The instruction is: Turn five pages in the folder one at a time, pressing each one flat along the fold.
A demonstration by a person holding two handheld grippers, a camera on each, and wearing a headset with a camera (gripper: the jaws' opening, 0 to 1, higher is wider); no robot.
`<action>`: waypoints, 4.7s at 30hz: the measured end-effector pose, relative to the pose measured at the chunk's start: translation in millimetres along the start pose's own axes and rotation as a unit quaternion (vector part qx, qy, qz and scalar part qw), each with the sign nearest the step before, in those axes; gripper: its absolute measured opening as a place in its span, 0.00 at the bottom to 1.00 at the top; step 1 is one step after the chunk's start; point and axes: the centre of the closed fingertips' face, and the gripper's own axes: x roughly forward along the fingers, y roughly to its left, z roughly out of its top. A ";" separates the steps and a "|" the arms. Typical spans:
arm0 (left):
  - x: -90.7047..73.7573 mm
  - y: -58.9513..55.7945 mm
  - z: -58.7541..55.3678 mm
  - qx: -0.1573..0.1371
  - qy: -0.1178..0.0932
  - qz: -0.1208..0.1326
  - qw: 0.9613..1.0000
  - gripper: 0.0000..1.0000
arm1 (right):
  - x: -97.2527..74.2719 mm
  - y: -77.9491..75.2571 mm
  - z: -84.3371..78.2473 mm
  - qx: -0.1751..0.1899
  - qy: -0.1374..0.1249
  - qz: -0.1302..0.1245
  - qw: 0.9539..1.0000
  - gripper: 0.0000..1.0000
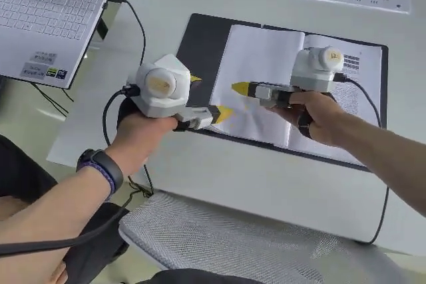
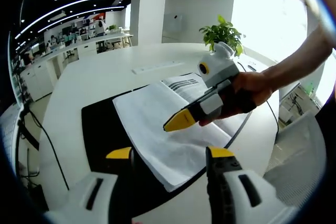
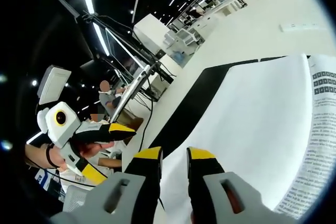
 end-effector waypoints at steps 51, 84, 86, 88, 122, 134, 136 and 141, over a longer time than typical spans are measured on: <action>51.4 -16.0 -63.5 0.062 0.081 -0.004 0.995 0.41 | -84.0 -53.0 16.1 -0.045 -0.011 -0.046 0.998 0.15; 54.6 -16.4 -63.8 0.042 0.080 -0.010 0.996 0.43 | -66.4 -79.9 -2.8 -0.002 -0.012 -0.007 1.000 0.00; 53.4 -17.0 -62.8 0.039 0.079 -0.010 0.996 0.43 | -66.3 -80.9 -1.7 0.005 -0.012 0.000 1.000 0.00; 52.5 -17.5 -62.3 0.039 0.079 -0.009 0.996 0.43 | -65.5 -90.1 5.4 0.014 -0.022 0.001 1.000 0.00; 52.3 -17.4 -63.5 0.044 0.081 -0.013 0.996 0.43 | -48.5 -197.8 128.0 0.169 -0.210 -0.092 0.959 0.00; 52.8 -16.4 -63.2 0.042 0.080 -0.013 0.996 0.43 | -47.4 -203.2 129.4 0.167 -0.196 -0.098 0.961 0.00; 53.2 -15.8 -63.3 0.041 0.080 -0.013 0.996 0.42 | -47.7 -193.4 121.5 0.170 -0.190 -0.089 0.963 0.00; 53.9 -13.5 -63.1 0.035 0.077 -0.012 0.996 0.40 | -50.5 -175.0 102.5 0.163 -0.183 -0.063 0.967 0.00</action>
